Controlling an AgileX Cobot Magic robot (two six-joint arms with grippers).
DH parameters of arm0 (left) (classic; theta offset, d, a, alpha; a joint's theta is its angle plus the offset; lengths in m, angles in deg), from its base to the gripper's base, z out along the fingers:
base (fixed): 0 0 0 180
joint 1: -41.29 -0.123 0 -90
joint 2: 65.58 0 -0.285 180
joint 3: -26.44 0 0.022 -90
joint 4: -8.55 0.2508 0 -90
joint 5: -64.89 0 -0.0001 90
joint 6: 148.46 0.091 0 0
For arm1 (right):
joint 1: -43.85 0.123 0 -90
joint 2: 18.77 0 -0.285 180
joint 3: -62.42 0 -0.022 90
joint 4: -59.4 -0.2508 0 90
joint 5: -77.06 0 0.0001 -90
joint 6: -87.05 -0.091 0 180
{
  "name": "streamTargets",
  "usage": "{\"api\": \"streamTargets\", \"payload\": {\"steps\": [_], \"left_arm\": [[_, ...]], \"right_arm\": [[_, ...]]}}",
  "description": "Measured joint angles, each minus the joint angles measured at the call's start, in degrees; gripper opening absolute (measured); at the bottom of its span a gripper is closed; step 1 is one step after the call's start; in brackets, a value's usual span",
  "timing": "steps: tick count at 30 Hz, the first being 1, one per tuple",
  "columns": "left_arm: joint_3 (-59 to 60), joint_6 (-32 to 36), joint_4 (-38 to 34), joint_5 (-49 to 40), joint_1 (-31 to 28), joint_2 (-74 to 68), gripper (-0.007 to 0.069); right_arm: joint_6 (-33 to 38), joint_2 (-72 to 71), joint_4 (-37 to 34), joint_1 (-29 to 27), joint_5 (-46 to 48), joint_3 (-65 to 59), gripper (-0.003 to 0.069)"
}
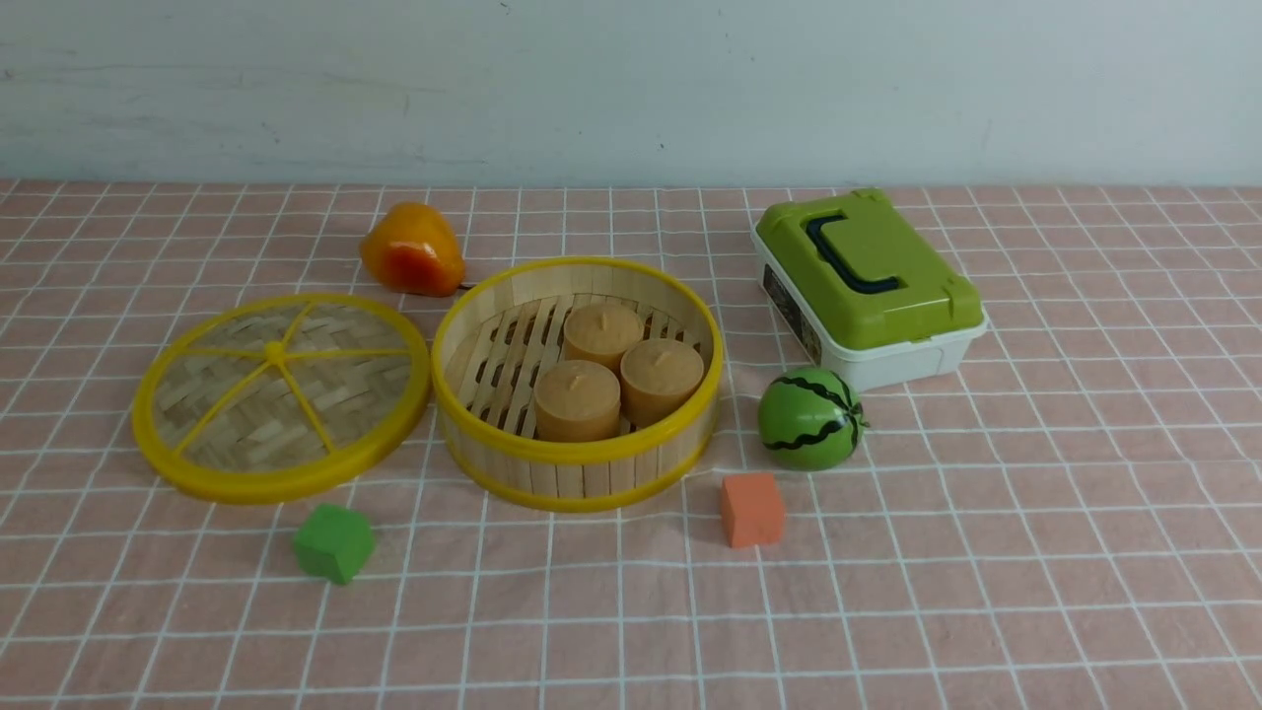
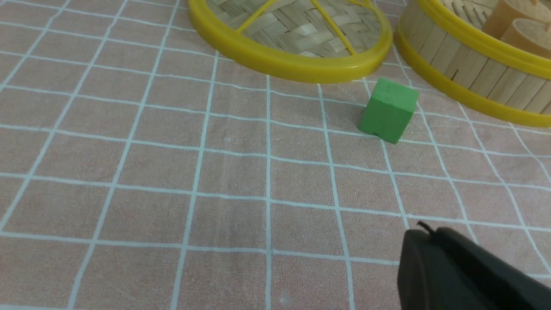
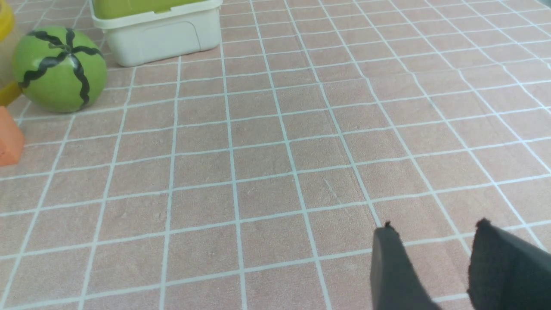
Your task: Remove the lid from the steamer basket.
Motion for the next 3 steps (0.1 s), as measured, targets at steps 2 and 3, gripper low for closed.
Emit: {"api": "streamTargets", "payload": {"steps": [2,3], "left_arm": [[0.0,0.0,0.0,0.0,0.0,0.0,-0.0001],[0.0,0.0,0.0,0.0,0.0,0.0,-0.0001]], "right_arm": [[0.0,0.0,0.0,0.0,0.0,0.0,0.0241],[0.0,0.0,0.0,0.0,0.0,0.0,0.0241]]}}
